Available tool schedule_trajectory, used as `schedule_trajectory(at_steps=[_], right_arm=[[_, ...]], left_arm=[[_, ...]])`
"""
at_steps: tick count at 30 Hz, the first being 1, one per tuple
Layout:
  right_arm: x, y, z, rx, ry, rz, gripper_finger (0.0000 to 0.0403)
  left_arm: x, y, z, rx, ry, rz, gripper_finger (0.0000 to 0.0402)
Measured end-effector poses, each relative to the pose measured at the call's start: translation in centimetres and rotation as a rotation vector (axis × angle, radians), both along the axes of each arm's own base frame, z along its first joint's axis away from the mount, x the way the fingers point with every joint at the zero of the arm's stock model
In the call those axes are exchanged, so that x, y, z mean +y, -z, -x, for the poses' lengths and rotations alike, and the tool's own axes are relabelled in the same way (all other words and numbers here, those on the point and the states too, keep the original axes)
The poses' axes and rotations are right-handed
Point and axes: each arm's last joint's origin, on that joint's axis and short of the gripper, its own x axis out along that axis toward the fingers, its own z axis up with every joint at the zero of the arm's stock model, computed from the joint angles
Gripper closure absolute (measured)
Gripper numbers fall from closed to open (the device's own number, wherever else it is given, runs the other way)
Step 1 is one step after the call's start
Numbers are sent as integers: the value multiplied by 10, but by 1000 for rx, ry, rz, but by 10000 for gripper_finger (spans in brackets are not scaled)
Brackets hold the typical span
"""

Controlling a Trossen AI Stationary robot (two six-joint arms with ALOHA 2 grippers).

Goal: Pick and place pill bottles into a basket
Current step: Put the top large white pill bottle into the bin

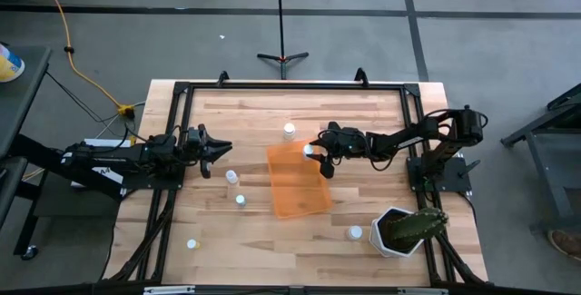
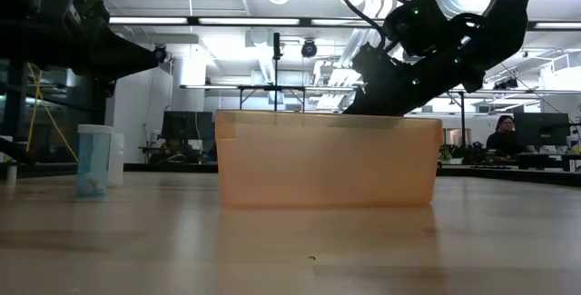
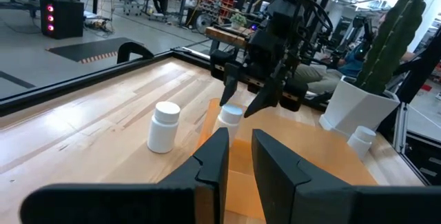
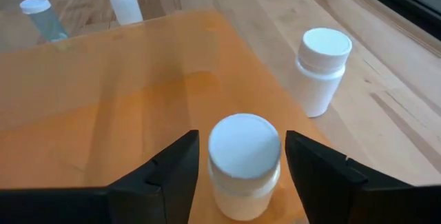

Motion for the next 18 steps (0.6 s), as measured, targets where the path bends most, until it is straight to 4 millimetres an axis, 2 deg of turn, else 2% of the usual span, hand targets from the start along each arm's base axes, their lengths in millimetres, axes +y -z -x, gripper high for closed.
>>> schedule_trajectory(at_steps=[5,9,12,18], right_arm=[[0,-4,-2,-45,1,7,186],[-4,-18,-6,-200,2,31,188],[-10,-31,-12,-281,73,30,188],[-21,-52,-42,-175,78,82,168]], left_arm=[[0,0,0,-1,-3,0,300],[0,0,0,-2,-4,0,300],[0,0,0,-2,-4,0,300],[0,0,0,-2,-4,0,300]])
